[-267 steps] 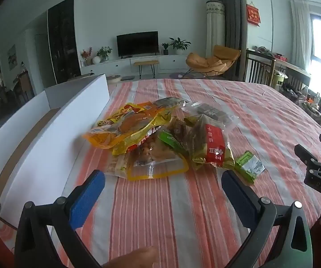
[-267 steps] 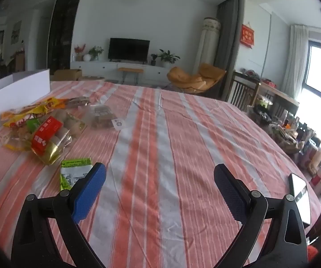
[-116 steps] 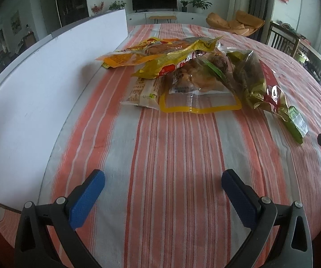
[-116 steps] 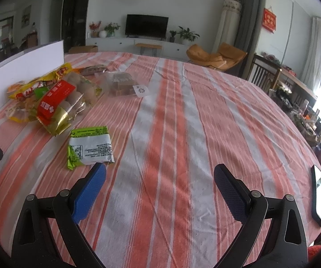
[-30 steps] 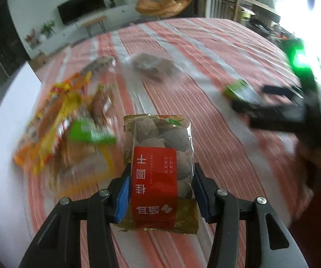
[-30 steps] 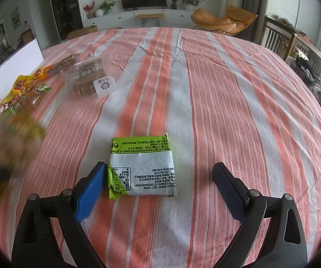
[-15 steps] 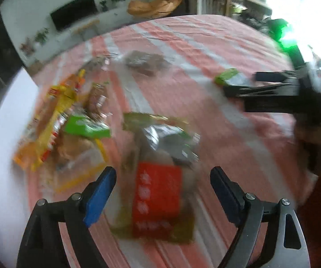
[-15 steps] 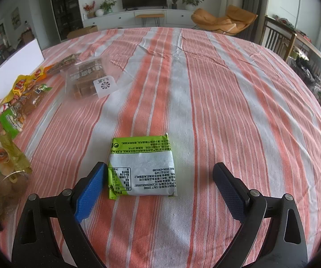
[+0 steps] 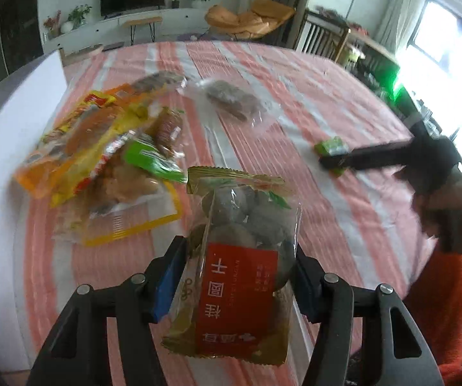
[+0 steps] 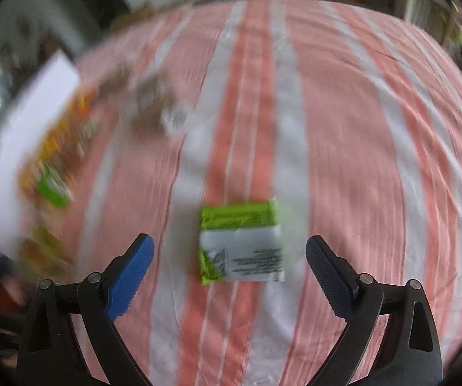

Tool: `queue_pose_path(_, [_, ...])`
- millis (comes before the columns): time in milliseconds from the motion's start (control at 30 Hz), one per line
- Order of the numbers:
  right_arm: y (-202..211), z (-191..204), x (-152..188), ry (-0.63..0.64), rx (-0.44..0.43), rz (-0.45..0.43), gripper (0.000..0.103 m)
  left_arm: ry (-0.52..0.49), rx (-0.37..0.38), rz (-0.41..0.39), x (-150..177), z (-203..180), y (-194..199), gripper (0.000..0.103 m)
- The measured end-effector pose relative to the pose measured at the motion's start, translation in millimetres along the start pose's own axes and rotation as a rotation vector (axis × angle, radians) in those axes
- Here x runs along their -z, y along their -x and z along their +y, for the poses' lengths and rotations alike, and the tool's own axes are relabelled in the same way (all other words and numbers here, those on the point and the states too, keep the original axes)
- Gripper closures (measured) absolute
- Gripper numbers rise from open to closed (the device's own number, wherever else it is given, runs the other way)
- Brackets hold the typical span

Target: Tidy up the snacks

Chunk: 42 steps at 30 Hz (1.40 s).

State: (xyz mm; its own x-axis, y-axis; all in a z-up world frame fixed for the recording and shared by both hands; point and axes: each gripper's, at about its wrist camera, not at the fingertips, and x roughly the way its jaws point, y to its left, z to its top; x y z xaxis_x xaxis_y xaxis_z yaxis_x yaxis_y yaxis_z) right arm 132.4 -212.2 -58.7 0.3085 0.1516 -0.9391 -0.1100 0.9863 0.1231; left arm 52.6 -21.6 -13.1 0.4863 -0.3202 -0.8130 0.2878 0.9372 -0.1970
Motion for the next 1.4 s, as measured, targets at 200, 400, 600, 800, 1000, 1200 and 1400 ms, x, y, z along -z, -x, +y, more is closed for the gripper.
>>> queue_pose_path(200, [11.8,-0.7,2.9,-0.112,0.037,-0.045,0.050,0.097,0.085,-0.140,-7.5,41.3,79.0,0.043])
queue_pose_path(400, [84.5,103.0,-30.1,-0.023,-0.253,-0.180,0.050,0.238,-0.032,-0.273,-11.0,139.4,163.4,0.043])
queue_pose_path(600, [119.3,292.6,-60.5,0.214,-0.559,-0.217,0.049,0.385,-0.303,-0.257,11.5,250.4,203.9,0.043])
queue_pose_path(800, [87.2,445.3,-52.1,0.414,-0.584,-0.135,0.045,0.448,-0.456,-0.128,43.1,297.6,179.7,0.034])
queue_pose_path(1000, [59.0,464.8,-19.6,0.503,-0.477,-0.114,0.014,0.567,-0.491,-0.150,59.9,307.4,170.6,0.012])
queue_pose_path(1200, [69.4,355.4,-15.5,0.438,-0.347,-0.292,0.010,0.561,-0.428,-0.293,48.0,267.5,189.1,0.011])
queue_pose_path(1400, [33.3,200.8,26.9,0.256,0.027,-0.365,0.010,0.367,-0.226,-0.355,24.6,165.1,172.7,0.010])
